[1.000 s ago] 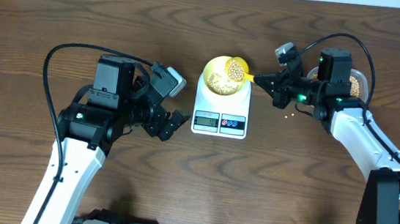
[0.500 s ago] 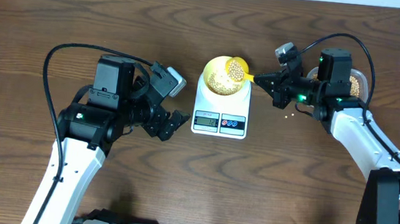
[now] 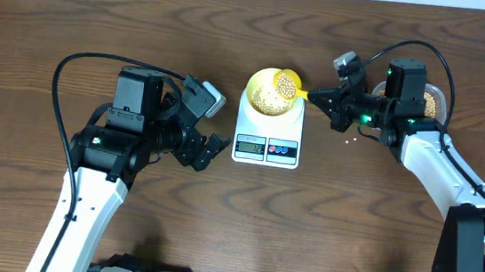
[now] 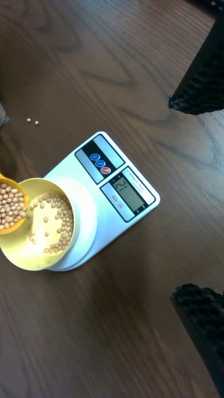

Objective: Scoop item into bowl and weigh 50g on scale
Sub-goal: 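Hold the tilted scoop over the bowl with the right gripper, letting beans fall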

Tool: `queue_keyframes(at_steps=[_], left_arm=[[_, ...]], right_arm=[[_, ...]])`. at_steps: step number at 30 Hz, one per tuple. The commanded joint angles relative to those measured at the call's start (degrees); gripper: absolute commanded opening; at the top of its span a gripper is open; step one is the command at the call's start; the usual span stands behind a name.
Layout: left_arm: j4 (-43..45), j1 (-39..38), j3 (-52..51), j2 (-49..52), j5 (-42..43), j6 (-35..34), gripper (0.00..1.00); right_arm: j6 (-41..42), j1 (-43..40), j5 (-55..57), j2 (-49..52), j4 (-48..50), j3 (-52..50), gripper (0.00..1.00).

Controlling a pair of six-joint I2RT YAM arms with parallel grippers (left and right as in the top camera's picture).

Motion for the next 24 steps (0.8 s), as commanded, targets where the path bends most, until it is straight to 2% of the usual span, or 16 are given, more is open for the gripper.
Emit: queue_keyframes(at_steps=[1,24], left_arm=[[0.2,-0.2,-0.3,0.2,0.7,0.7,0.89],[0.2,-0.2,-0.3,0.2,0.7,0.7,0.89]], right_arm=[[-0.9,0.5,-0.4,0.3,0.2,0.2,0.01],[-0.9,0.5,0.1,0.3,0.2,0.2,0.01]])
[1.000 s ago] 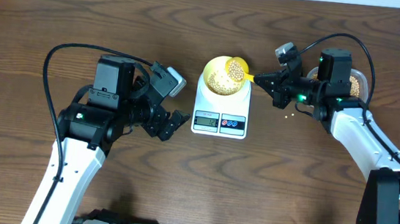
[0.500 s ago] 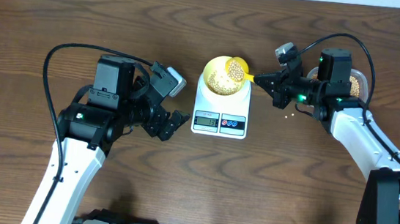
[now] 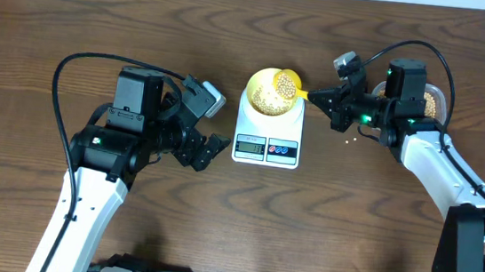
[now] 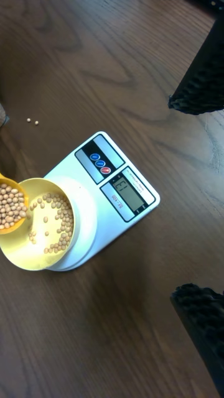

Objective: Scoop item into bowl and weigh 50g on scale
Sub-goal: 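Hold the tilted scoop over the bowl with the right gripper, letting beans fall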

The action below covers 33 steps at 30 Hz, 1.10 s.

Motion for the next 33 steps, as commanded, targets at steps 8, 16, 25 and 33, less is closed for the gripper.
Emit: queue_keyframes(at_steps=[8,16,25,33], left_arm=[[0.2,-0.2,-0.3,0.2,0.7,0.7,0.89],[0.2,-0.2,-0.3,0.2,0.7,0.7,0.89],[0.2,-0.2,-0.3,0.2,0.7,0.7,0.89],[0.2,-0.2,-0.3,0.2,0.7,0.7,0.89]], right_arm=[[-0.9,0.5,0.4,0.3,0.2,0.2,0.01],[-0.9,0.5,0.4,0.3,0.1,0.2,0.01],[-0.9,0.5,0.4,0.3,-0.2,0.2,0.01],[-0.9,0.5,1.9,0.3,-1.1,0.2,0.01]])
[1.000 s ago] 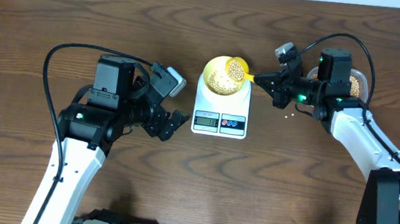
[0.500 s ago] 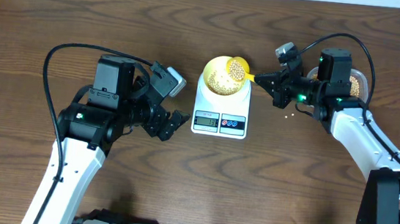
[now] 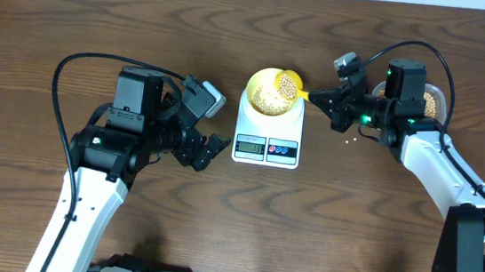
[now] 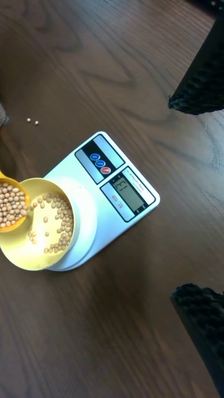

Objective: Scoop item into bowl and weigh 50g on scale
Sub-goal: 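Hold the tilted scoop over the bowl with the right gripper, letting beans fall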

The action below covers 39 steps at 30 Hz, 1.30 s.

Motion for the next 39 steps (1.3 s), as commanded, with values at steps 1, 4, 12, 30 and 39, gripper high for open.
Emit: queue_keyframes(at_steps=[1,4,12,30,39], left_arm=[[0.2,-0.2,-0.3,0.2,0.7,0.7,0.89],[0.2,-0.2,-0.3,0.2,0.7,0.7,0.89],[0.2,-0.2,-0.3,0.2,0.7,0.7,0.89],[0.2,-0.2,-0.3,0.2,0.7,0.7,0.89],[0.2,-0.2,-0.3,0.2,0.7,0.7,0.89]], right_arm=[[-0.9,0.5,0.6,0.3,-0.3,0.2,0.01],[-0.9,0.5,0.6,0.3,-0.3,0.2,0.01],[-0.9,0.5,0.6,0.3,-0.3,0.2,0.01],[-0.9,0.5,1.1,0.3,-0.3,0.2,0.01],[-4.7,0.5,2.3,0.3,0.0,0.2,0.01]])
